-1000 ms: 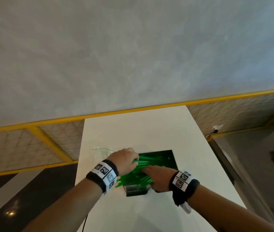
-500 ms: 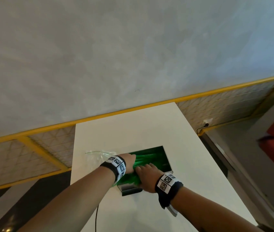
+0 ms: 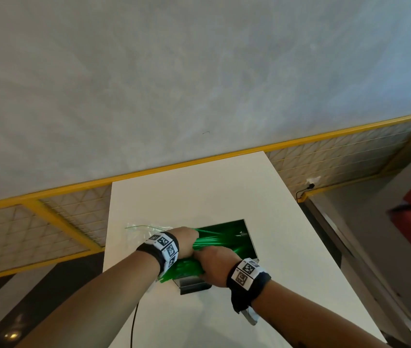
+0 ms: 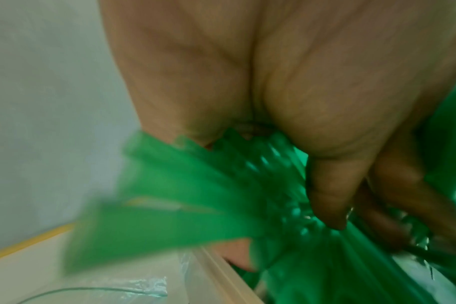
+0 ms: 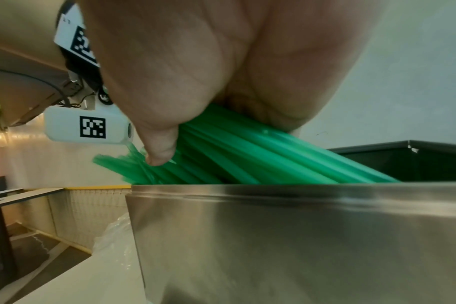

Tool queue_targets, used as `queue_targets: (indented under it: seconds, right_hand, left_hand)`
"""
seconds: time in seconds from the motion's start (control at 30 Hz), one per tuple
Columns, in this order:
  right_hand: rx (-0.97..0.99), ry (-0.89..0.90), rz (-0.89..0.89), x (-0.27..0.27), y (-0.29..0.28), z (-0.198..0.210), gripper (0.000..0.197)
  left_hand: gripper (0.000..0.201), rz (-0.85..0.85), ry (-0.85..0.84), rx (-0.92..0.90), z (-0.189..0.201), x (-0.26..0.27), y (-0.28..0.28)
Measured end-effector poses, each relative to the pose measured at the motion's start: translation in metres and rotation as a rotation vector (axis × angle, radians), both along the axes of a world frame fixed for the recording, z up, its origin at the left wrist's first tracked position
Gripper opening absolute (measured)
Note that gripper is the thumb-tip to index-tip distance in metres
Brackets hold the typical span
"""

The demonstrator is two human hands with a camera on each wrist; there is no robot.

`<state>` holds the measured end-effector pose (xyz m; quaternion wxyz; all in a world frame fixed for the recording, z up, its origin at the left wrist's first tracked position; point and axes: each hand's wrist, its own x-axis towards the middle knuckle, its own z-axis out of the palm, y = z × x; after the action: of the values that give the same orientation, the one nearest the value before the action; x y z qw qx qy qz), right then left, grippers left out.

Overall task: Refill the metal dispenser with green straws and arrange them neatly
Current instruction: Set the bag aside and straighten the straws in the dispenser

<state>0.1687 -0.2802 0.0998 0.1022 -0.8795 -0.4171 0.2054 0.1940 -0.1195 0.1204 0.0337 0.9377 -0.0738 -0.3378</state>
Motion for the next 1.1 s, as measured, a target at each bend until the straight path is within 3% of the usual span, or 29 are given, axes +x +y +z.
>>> queue_targets:
  seconds: [0.13,0.3,0.43,0.7,0.83,0.9,1.0,1.1]
  right_hand:
    - [-0.059,0.015,0.008,-0.001,-0.002,-0.003,0.038]
    - [-0.073,0.057,-0.004,0.004,0.002,-0.009,0.040]
    - [-0.072,-0.009,0.004,0.005,0.010,-0.009,0.044]
    - [-0.018,0.049,-0.030,0.003,0.001,-0.015,0.046]
    - [-0.009,0.054,-0.043,0.000,-0.005,-0.021,0.043]
    - [-0.022,0.049,-0.042,-0.001,-0.005,-0.021,0.039]
    - [-0.042,0.050,-0.043,-0.001,-0.007,-0.022,0.035]
    - [-0.026,0.050,-0.035,0.000,-0.008,-0.022,0.033]
  left_hand:
    - [0.031,0.021,0.005,0.059,0.016,0.003,0.010]
    - [0.033,-0.088,-0.240,0.042,0.027,0.006,0.007]
    - [0.028,-0.157,-0.088,0.107,0.011,0.010,-0.010]
    - [0.019,-0.133,-0.057,0.148,0.009,0.016,-0.015]
    - [0.026,-0.088,0.040,0.093,0.010,0.015,-0.010]
    - [0.044,0.007,0.056,-0.046,0.017,0.015,-0.003]
    - [0.059,0.172,-0.060,-0.202,0.041,0.006,0.020]
    - [0.056,0.208,-0.128,-0.159,0.051,-0.019,0.048]
